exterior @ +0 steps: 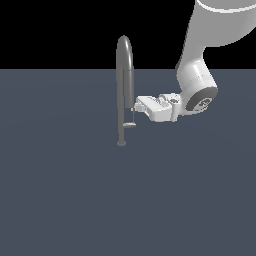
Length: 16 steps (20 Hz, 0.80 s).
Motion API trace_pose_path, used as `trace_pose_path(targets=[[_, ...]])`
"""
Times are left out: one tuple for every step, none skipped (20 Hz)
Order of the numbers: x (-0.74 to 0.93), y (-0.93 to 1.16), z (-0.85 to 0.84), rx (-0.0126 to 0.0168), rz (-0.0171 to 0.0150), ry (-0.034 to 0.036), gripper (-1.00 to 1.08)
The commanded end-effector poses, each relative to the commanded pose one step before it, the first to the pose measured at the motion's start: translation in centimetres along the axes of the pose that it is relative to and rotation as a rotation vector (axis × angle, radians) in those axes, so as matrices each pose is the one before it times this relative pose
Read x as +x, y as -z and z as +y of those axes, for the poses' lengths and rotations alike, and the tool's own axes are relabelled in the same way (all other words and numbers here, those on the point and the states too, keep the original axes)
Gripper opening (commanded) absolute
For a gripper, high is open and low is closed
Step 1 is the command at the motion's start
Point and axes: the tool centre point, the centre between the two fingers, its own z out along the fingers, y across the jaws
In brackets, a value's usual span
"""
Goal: Turn on the faucet by rotating a designated handle.
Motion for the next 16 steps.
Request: trace_pose_path(targets=[[0.072,0.014,0.616,-0.00154,-0.00133,-0.00217,-1.0],[0.014,-0.01,0.259,-0.00041,-0.00026,0.00001,-1.0],[0.011,0.011,0.268,0.0,0.0,0.0,-1.0],[0.014,-0.009,0.265,-0.00042,-0.00025,0.00001,-1.0],[0.011,0.011,0.274,0.0,0.0,0.0,-1.0],[0.014,-0.009,0.272,-0.00042,-0.00025,0.00001,-1.0],[0.012,0.012,0.281,0.0,0.0,0.0,-1.0],[0.015,-0.009,0.278,-0.00043,-0.00024,0.0,-1.0],[0.015,-0.008,0.282,-0.00043,-0.00023,0.0,-1.0],[0.012,0.013,0.291,0.0,0.0,0.0,-1.0],[0.016,-0.008,0.288,-0.00044,-0.00021,-0.00001,-1.0],[0.0,0.0,0.0,0.0,0.0,0.0,-1.0],[-0.345,-0.018,-0.675,0.00343,0.00501,0.01055,-1.0],[0.224,0.001,0.348,-0.00037,-0.00052,-0.00101,-1.0],[0.226,0.001,0.353,-0.00037,-0.00052,-0.00101,-1.0],[0.228,0.001,0.357,-0.00037,-0.00052,-0.00102,-1.0]])
